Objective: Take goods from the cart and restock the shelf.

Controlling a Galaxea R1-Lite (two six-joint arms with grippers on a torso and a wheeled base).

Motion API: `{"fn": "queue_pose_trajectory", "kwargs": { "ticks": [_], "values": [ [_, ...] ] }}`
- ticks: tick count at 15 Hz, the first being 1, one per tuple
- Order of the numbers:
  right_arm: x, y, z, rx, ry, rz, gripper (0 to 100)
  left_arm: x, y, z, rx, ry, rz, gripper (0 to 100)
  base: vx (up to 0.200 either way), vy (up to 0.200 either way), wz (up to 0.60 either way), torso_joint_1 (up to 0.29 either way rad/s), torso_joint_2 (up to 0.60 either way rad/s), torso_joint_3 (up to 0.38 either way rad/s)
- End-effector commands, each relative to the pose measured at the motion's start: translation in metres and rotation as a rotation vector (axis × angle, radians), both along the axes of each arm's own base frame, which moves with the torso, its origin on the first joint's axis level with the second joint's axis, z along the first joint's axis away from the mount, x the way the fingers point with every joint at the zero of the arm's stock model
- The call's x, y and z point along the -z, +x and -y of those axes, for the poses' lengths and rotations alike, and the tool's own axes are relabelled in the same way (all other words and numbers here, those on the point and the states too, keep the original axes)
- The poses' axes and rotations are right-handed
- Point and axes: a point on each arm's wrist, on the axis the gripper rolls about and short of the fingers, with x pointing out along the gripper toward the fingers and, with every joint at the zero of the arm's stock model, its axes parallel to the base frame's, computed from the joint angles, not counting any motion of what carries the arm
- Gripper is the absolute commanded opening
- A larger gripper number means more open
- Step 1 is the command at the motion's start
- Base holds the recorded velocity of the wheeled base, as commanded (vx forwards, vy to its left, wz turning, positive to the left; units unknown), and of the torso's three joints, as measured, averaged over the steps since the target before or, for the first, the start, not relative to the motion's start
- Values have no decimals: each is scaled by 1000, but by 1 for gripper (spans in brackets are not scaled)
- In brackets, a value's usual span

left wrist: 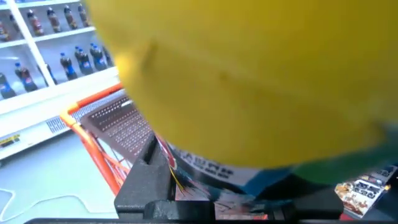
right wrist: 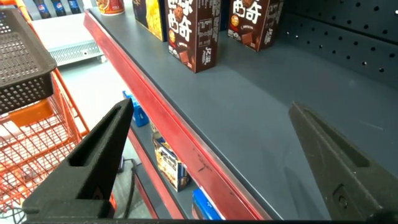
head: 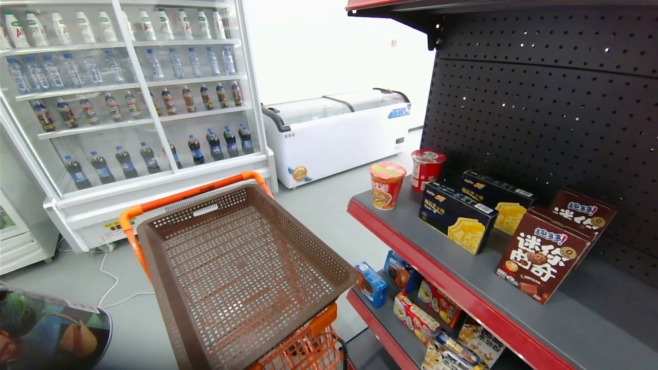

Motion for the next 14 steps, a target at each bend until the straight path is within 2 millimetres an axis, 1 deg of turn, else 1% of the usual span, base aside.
{"fn": "queue_pose_trajectory", "kwargs": {
  "ticks": [1,2,5,10,14],
  "values": [
    [0,0,0,-2,-1,1,100,-1,-14,-1,-9,-4,54,0,0,0,0,0,0,0],
    [0,0,0,-1,0,-1,100,5,-21,-2,-16,9,23,0,0,0,0,0,0,0],
    [0,0,0,0,2,-1,100,9,-29,-3,-22,21,20,0,0,0,-600,-1,-1,2],
    [0,0,0,0,2,-1,100,10,-32,-4,-54,17,33,0,0,0,-600,1,3,1],
    [0,0,0,0,2,1,100,17,-31,-4,-79,19,18,0,0,0,-600,4,5,1]
  ]
}}
